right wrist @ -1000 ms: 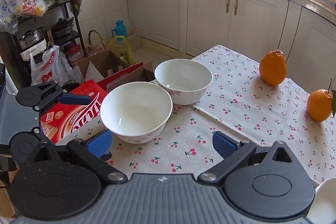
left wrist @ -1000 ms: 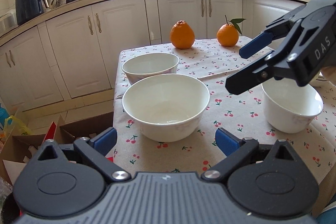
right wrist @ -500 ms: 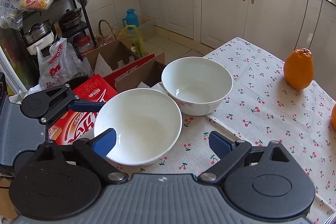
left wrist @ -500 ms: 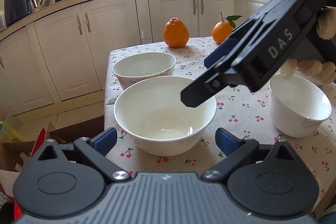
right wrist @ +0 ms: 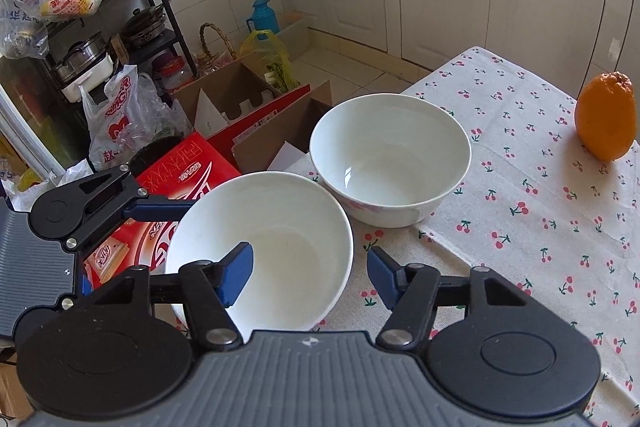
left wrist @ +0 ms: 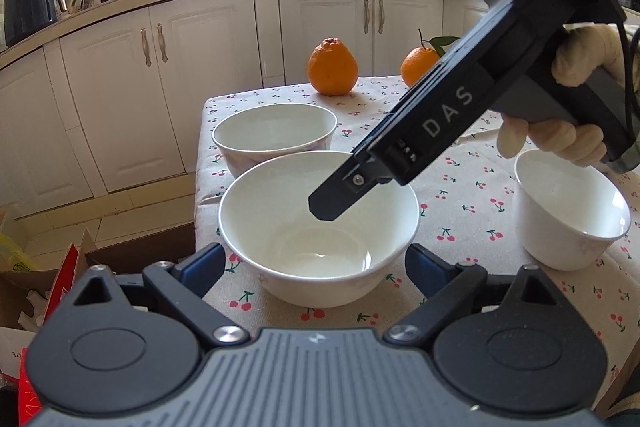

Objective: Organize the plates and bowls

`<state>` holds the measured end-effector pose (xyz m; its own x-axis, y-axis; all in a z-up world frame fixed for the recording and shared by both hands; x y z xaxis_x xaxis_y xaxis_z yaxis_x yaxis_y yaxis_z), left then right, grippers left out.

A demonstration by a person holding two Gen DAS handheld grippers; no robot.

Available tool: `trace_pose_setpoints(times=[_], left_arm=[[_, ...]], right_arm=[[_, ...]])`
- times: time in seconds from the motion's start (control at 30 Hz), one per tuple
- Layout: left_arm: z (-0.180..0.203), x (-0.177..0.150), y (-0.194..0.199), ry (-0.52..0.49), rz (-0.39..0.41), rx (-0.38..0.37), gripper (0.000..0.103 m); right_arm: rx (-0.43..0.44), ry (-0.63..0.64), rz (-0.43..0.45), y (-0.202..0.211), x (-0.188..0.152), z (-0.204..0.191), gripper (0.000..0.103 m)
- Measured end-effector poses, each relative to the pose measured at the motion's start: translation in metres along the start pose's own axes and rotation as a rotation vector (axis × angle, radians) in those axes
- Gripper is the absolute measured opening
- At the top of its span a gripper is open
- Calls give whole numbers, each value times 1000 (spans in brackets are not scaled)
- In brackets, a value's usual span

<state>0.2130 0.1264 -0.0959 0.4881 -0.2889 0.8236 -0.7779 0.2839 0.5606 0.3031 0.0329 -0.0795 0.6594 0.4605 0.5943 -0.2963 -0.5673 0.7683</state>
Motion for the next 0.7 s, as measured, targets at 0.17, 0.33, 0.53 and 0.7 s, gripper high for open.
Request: trace_pose_setpoints(times=[0.17, 0.33, 0.53, 0.7], left_arm=[[-2, 0, 1, 7, 5, -10, 93], [-3, -1, 1, 13, 6, -20, 91], [-3, -1, 1, 12, 6, -21, 91], [-4, 0, 1, 11, 4, -23, 91]], right_arm=[[21, -26, -2, -3, 3, 4, 60], [36, -30, -2, -3, 4, 3, 56], [50, -32, -5, -6, 5, 4, 55], [65, -40, -5, -7, 6, 4, 54]])
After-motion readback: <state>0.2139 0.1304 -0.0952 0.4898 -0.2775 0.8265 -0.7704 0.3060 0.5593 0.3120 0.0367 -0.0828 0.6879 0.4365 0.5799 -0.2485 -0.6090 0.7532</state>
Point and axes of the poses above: each gripper's, at about its wrist camera, not at the fingertips, and y roughly against the way its jaws point, z to its right, x to its top, the point moved 4 cm from there along -y, roughly the way its jaws point, and after that the axes turned 3 degrees about x, right-handed, at the moved point
